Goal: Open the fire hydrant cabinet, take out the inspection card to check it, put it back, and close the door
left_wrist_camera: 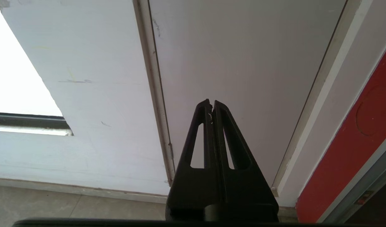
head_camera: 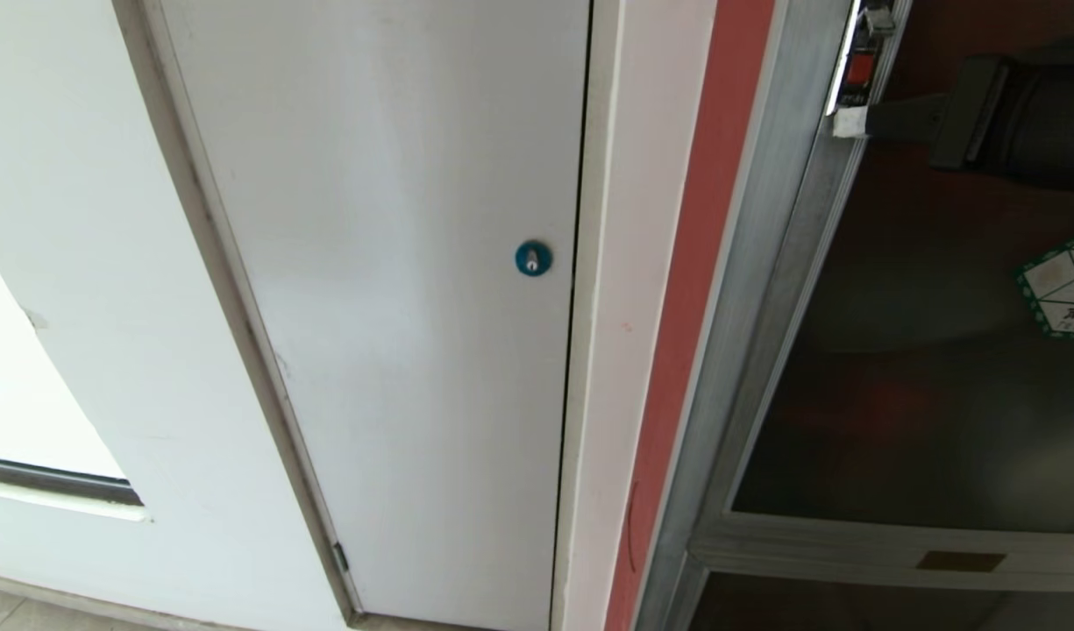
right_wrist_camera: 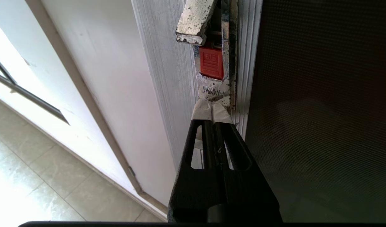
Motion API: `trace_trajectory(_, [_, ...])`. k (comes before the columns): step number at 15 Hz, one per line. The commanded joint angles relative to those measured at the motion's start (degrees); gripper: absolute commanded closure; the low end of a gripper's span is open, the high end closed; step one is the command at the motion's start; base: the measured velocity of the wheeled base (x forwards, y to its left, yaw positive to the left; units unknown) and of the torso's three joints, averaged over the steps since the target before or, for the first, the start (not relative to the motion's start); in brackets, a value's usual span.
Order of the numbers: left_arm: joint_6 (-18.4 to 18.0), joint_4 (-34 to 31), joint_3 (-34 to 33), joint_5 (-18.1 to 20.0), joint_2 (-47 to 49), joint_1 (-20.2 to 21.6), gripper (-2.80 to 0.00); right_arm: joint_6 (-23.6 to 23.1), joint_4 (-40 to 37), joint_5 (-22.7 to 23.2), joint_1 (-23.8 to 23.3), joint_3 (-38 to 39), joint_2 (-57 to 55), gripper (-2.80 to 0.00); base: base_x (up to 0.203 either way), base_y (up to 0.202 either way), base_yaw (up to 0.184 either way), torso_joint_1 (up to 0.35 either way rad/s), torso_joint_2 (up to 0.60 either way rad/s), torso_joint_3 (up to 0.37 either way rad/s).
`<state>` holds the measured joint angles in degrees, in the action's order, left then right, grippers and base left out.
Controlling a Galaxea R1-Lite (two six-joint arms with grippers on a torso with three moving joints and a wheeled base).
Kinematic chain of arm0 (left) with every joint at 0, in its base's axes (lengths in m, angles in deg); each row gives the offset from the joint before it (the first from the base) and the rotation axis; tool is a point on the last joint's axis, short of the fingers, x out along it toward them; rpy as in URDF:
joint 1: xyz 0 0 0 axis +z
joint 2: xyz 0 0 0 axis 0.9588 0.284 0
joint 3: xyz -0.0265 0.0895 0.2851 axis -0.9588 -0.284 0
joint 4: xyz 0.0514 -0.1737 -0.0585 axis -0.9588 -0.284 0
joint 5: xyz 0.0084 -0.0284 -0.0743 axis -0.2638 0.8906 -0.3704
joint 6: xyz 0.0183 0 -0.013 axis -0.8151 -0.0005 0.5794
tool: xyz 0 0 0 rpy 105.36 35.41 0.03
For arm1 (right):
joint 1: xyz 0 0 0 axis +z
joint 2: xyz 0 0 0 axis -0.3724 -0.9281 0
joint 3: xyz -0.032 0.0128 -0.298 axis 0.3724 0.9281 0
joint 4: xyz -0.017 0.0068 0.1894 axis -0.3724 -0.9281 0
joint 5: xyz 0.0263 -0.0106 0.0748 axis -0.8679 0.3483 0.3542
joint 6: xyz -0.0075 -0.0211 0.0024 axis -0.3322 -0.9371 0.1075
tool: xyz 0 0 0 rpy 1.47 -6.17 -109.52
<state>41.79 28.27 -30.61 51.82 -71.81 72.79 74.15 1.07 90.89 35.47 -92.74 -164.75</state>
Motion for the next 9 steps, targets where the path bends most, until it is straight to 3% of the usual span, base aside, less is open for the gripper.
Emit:
trace_trajectory(1, [0.0, 0.1, -0.8, 0.0, 0.0, 0.0, 0.0, 0.1, 0.0, 0.3, 0.1, 2.5, 3.3, 0.0, 0.0, 0.0, 0.0, 0.0, 0.0, 0.0])
trace_trajectory(9, [0.0, 0.1, -0.8, 0.0, 0.0, 0.0, 0.0, 0.4, 0.2, 0.8, 1.0, 14.4, 11.3, 0.0, 0.0, 0.0, 0.0, 0.0, 0.0, 0.0])
